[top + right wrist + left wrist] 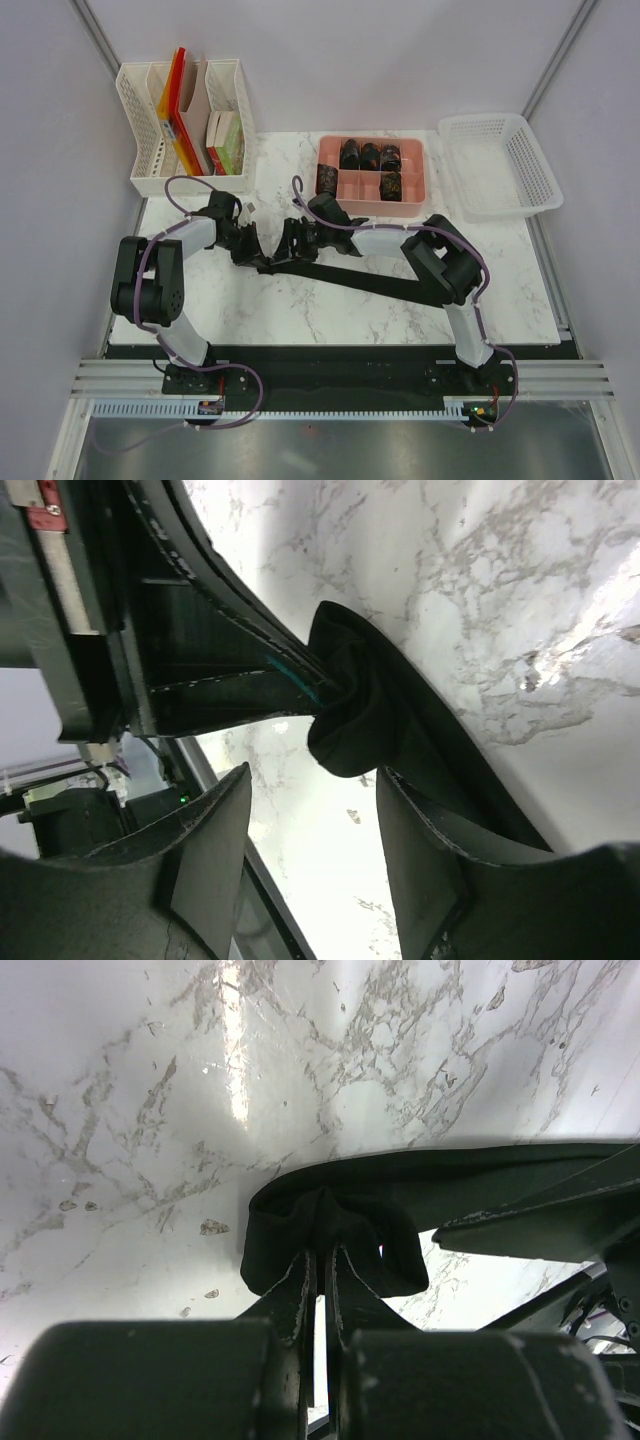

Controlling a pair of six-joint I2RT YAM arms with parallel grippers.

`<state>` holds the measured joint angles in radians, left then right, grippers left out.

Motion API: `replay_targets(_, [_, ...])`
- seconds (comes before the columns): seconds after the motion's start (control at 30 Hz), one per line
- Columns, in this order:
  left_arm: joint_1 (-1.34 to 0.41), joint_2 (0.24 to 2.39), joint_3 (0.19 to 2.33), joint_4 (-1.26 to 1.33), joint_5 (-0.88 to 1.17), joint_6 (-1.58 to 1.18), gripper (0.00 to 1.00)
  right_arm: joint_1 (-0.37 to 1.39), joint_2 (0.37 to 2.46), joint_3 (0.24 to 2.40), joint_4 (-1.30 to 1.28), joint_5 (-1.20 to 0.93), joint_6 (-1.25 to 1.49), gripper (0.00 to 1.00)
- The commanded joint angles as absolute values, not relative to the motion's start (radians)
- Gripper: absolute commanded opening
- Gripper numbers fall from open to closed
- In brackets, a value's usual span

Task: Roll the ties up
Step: Roll the tie at the center of the board.

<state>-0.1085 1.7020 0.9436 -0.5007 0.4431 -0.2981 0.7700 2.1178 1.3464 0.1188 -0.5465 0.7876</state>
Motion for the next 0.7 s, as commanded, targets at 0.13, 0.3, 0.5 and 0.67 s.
replay_targets(0.13, [-0.114, 1.761, 0.923, -0.485, 0.265, -0.275, 0.02, 0.798, 2.151, 1.413, 0.048, -0.459, 0.664, 0.58])
replay_targets(0.3, [-0.115, 1.756, 0.922, -0.485, 0.285, -0.27, 0.02, 0.798, 2.18, 1.425, 0.077, -0.436, 0.638, 0.51])
replay_targets(0.5, [-0.114, 1.74, 0.91, -0.486, 0.313, -0.262, 0.02, 0.795, 2.212, 1.436, 0.094, -0.429, 0.646, 0.25])
replay_targets(0.67, [-0.104, 1.656, 0.896, -0.483, 0.394, -0.189, 0.13, 0.787, 2.214, 1.417, 0.11, -0.474, 0.669, 0.0])
